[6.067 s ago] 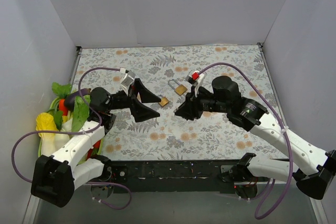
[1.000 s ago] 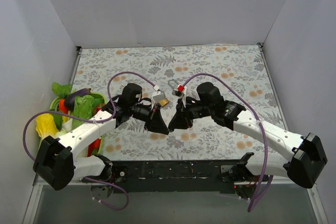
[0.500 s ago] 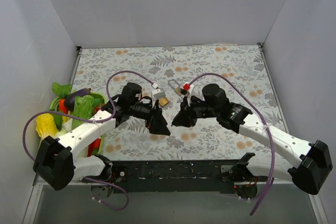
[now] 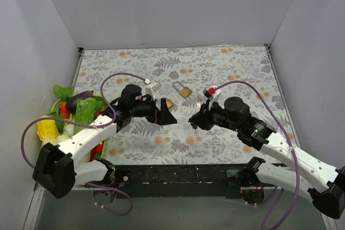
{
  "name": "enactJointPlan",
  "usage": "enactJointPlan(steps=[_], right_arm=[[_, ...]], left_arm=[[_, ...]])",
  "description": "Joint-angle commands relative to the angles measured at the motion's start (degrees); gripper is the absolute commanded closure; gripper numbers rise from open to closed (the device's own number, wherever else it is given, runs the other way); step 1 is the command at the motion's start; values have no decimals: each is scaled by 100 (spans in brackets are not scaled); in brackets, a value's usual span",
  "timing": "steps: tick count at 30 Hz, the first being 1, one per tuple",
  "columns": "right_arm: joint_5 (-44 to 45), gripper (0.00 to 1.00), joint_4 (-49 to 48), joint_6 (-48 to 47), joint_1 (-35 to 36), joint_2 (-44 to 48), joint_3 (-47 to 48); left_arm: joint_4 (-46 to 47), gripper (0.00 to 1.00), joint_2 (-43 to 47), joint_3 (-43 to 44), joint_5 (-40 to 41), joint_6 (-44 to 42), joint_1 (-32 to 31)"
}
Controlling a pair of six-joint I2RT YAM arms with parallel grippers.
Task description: Unlock with the key
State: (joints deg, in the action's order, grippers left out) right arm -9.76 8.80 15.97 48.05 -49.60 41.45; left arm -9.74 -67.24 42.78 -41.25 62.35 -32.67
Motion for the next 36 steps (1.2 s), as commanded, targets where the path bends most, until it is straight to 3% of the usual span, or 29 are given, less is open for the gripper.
enactJointPlan(steps=[1, 3, 10, 21, 28, 36], right_arm=[[606, 99, -291, 205, -15, 442, -181], [668, 99, -308, 266, -24, 530, -251], [739, 99, -247, 354, -15, 733, -392], [940, 99, -274, 249, -6, 1128, -559], [1089, 99, -45, 126, -6, 1383, -594], [1081, 99, 26, 178, -6, 1682, -752]], left_arm=[[131, 9, -139, 203, 2012, 1366, 41], [-176, 16, -585, 431, 2985, 1778, 41], [-1504, 16, -1860, 1950, 4686, 1807, -205], [-2953, 26, -3539, 3340, 5303, 2421, -486], [-2998, 20, -3997, 3762, 5426, 2581, -601], [-3210, 21, -4438, 4176, 5699, 2783, -601]])
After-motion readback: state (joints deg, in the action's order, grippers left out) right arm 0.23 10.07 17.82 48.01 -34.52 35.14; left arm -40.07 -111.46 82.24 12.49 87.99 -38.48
